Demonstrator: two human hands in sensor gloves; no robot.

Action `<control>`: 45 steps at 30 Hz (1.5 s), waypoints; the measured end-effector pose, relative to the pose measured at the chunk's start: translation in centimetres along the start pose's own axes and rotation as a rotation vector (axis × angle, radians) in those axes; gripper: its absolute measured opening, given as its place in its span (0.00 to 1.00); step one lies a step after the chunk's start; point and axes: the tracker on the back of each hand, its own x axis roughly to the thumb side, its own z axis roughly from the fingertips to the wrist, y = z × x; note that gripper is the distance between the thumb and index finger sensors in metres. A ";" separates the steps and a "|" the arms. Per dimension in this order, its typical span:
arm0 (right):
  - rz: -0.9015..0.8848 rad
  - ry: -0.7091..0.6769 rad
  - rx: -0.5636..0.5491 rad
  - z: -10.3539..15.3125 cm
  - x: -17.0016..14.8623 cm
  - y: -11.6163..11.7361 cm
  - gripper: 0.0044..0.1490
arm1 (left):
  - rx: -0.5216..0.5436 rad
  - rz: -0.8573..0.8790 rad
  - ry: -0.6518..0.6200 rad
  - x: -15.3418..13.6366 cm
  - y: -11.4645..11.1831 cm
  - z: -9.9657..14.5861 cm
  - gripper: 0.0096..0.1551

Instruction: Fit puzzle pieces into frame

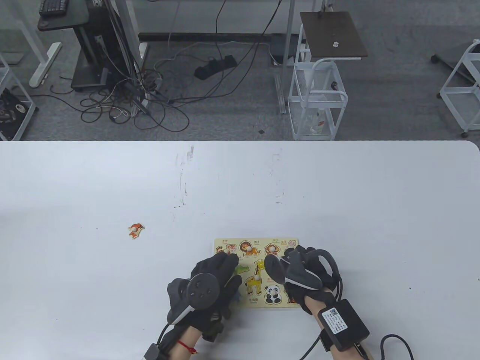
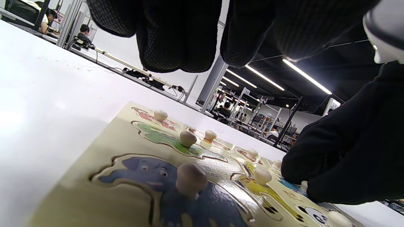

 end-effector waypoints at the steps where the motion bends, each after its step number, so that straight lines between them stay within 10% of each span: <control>1: -0.006 0.010 0.012 0.0 -0.2 0.0 0.30 | 0.000 0.002 0.001 0.0 0.0 0.0 0.34; 7: -0.072 0.106 0.093 0.3 -1.4 -0.9 0.38 | -0.005 -0.001 0.002 -0.1 0.0 0.0 0.34; 19: -0.489 0.159 -0.323 5.7 -3.2 -3.4 0.45 | -0.035 -0.014 0.040 -0.7 -0.3 0.0 0.34; 32: -0.596 0.076 -0.401 7.6 -2.7 -1.0 0.49 | -0.048 -0.169 -0.027 1.1 -0.5 0.2 0.34; 45: -0.564 0.102 -0.455 7.9 -2.9 -0.5 0.45 | -0.036 -0.373 0.088 0.2 5.2 -1.1 0.34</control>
